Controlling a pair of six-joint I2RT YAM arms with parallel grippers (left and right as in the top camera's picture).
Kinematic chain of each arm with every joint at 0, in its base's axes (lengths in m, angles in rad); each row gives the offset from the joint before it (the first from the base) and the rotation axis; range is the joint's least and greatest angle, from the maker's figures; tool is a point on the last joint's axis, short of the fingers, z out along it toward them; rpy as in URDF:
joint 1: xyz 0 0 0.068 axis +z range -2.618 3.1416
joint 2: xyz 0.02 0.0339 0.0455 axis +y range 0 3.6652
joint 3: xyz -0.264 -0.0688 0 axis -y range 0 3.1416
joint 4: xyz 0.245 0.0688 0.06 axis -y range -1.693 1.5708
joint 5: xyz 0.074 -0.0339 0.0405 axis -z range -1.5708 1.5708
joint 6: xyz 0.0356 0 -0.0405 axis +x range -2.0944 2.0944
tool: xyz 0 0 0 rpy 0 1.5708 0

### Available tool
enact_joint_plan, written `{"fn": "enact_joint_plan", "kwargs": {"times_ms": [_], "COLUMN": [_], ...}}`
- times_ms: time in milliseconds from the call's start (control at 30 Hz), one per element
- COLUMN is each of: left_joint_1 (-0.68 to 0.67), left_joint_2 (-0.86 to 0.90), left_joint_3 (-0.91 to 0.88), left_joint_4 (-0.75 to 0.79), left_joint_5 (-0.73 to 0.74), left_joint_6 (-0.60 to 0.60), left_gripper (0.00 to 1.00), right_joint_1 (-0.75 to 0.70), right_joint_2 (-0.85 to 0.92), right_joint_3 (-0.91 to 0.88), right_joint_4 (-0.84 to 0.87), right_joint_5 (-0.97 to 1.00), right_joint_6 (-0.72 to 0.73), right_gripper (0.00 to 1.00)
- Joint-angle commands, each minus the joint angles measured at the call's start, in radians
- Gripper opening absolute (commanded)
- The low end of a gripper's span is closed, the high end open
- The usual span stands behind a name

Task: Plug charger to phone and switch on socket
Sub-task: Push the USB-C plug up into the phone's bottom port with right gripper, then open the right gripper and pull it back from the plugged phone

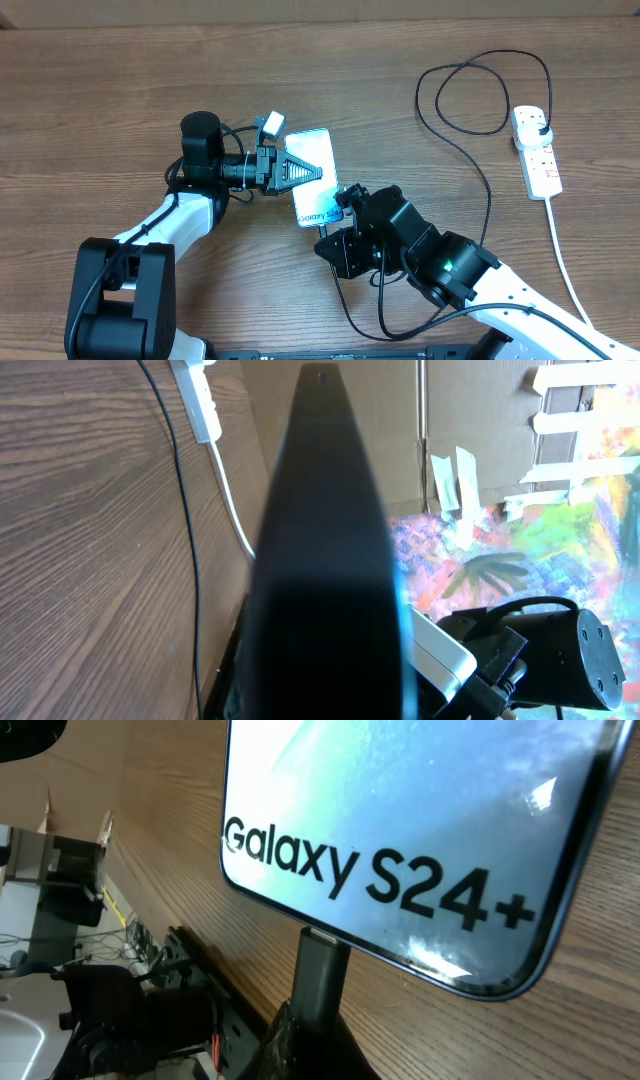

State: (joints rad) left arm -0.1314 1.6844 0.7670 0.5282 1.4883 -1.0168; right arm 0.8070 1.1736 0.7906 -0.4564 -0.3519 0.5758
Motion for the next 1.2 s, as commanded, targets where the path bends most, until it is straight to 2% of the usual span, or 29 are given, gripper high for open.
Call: {"fn": "enact_joint_plan", "kwargs": {"times_ms": [0,267,433,533,700,867,1067,1167], "left_joint_1": [-0.015,-0.027,-0.026,-0.026,-0.026,-0.026,-0.026,-0.026], "left_joint_2": [-0.004,-0.004,-0.004,-0.004,-0.004,-0.004,-0.004,-0.004], "left_joint_3": [0.006,0.006,0.006,0.006,0.006,0.006,0.006,0.006], "left_joint_4": [0.000,0.000,0.000,0.000,0.000,0.000,0.000,-0.002], "left_joint_5": [0.092,0.092,0.090,0.071,0.042,0.039,0.014,0.001], "left_joint_6": [0.037,0.038,0.061,0.094,0.106,0.150,0.150,0.149], "left_gripper": [0.04,0.04,0.04,0.04,0.04,0.04,0.04,0.04], "right_joint_1": [-0.008,-0.008,-0.008,-0.008,-0.008,-0.008,-0.008,0.002], "right_joint_2": [-0.006,-0.006,-0.006,-0.007,-0.029,-0.103,-0.217,-0.214], "right_joint_3": [0.008,0.008,0.008,0.008,0.009,0.010,0.010,0.009], "right_joint_4": [0.045,0.090,0.017,-0.015,-0.028,-0.056,-0.064,-0.032], "right_joint_5": [0.098,0.098,0.097,0.087,0.071,0.071,0.073,0.112], "right_joint_6": [-0.005,-0.009,-0.008,-0.008,-0.008,-0.008,-0.008,-0.005], "right_gripper": [0.04,0.04,0.05,0.10,0.24,0.52,0.55,0.54]}}
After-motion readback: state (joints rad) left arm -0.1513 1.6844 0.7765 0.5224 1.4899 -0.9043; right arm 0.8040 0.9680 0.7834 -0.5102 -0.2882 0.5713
